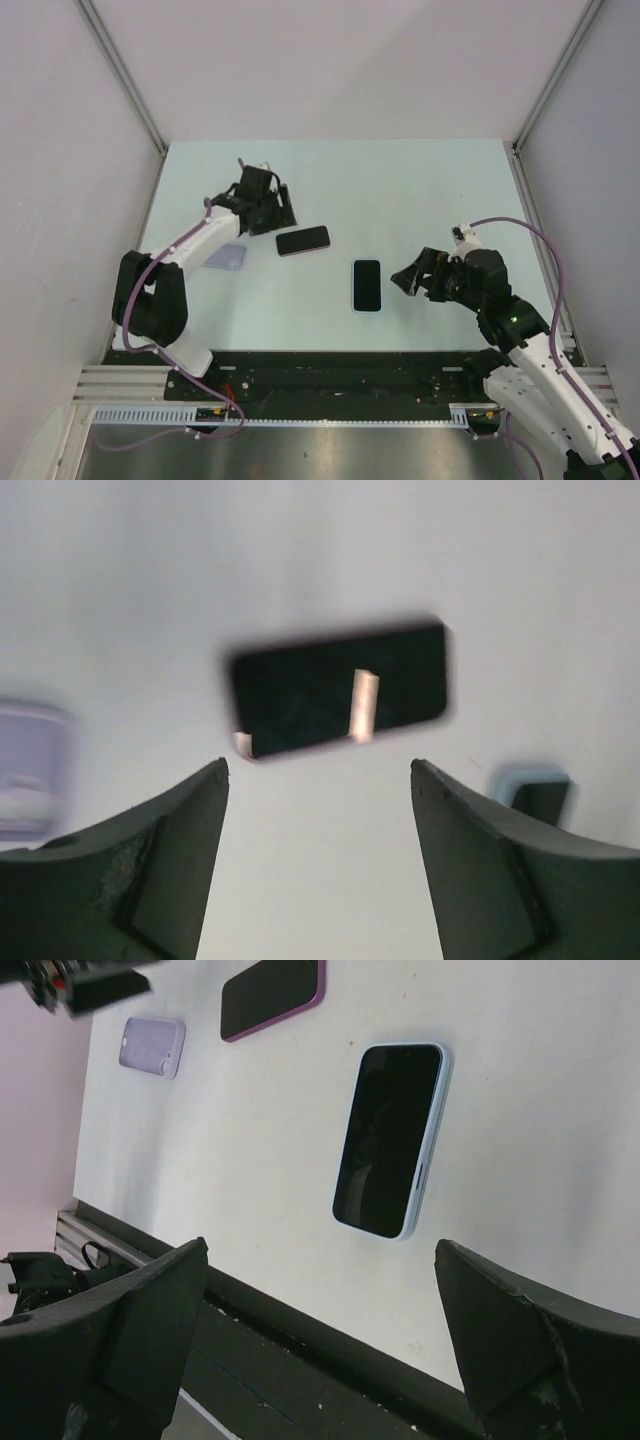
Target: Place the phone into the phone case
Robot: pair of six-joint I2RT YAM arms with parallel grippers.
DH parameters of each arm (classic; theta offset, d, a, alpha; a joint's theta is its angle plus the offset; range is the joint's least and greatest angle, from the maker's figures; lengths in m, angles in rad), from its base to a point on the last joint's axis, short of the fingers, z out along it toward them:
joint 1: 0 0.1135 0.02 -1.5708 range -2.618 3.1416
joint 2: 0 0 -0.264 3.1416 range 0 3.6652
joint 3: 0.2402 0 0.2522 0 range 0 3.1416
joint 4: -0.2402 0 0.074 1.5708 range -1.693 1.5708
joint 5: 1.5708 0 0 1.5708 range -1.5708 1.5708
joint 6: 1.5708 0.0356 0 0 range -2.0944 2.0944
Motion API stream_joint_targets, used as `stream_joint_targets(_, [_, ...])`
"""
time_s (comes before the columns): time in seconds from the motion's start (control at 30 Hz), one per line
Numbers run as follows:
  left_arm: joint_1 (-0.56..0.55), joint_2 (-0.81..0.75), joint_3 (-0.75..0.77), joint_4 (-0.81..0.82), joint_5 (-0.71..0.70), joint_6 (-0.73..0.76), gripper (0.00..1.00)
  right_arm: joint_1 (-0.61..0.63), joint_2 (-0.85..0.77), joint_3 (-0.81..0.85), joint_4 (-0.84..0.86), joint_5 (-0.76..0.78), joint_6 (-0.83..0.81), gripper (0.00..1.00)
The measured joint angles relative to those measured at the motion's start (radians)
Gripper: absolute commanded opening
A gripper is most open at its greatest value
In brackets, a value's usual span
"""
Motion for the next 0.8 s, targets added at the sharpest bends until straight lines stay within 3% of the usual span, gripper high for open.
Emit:
stream_joint_targets(0.13, [0.081, 0.041, 0.140, -0.137, -0.229, 0.190, 0.66, 0.000, -0.020, 0.000, -0.013, -0.001, 0.001, 1.00])
stream_joint_targets(0.23, [0.112, 0.069, 0.160, -0.189, -0.315, 0.275, 0.59, 0.000, -0.033, 0.000, -0.016, -0.005, 0.000, 1.00])
stream_joint_targets(0.5, [0.262, 0.174, 0.152, -0.243, -0.219, 0.336, 0.48, 0.000, -0.038, 0.000, -0.016, -0.024, -0.003, 1.00])
stream_joint_targets(0.8, [0.269, 0.209, 0.143, -0.252, -0.163, 0.367, 0.48, 0.000, -0.039, 0.000, -0.014, -0.039, -0.003, 1.00])
